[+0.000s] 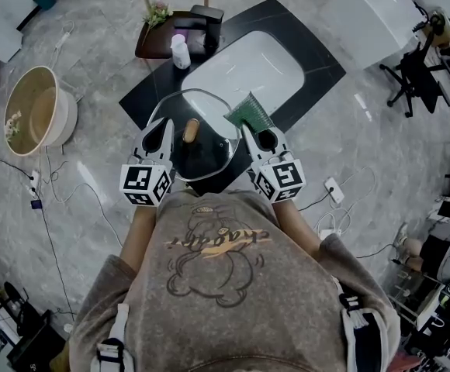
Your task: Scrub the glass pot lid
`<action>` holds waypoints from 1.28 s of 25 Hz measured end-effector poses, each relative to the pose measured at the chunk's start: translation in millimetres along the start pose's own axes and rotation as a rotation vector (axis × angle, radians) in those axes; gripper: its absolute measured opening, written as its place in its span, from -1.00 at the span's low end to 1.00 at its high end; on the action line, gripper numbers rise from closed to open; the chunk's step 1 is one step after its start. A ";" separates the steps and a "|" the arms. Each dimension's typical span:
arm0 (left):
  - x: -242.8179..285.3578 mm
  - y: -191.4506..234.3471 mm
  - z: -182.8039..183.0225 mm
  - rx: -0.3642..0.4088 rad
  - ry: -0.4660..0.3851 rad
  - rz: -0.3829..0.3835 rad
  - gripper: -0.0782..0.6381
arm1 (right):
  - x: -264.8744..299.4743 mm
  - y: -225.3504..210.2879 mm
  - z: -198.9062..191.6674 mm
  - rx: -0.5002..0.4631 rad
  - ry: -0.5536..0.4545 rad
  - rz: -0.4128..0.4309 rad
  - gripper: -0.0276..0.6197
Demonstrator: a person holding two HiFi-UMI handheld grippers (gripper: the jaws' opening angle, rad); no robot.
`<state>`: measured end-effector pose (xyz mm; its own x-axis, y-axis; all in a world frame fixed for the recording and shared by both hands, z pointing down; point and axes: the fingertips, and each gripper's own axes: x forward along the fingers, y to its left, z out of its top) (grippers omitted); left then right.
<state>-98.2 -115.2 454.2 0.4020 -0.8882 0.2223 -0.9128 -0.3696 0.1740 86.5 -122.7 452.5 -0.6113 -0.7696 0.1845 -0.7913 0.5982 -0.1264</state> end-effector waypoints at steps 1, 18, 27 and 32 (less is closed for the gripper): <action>0.5 0.2 -2.4 0.005 0.001 0.005 -0.75 | 0.4 -0.6 -2.2 0.009 0.000 -0.001 -0.64; -5.8 4.8 -7.0 0.014 -0.014 0.061 -0.75 | 3.2 -1.9 -19.5 0.066 0.023 -0.028 -0.64; -7.3 6.4 -8.4 0.011 -0.005 0.070 -0.75 | 4.0 0.4 -20.5 0.070 0.029 -0.036 -0.64; -8.0 4.7 -9.0 0.007 -0.007 0.069 -0.75 | 3.0 1.5 -18.1 0.060 0.029 -0.032 -0.64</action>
<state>-105.1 -107.3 461.8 0.3374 -0.9137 0.2266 -0.9388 -0.3091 0.1517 83.7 -120.1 470.5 -0.5855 -0.7808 0.2179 -0.8104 0.5580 -0.1783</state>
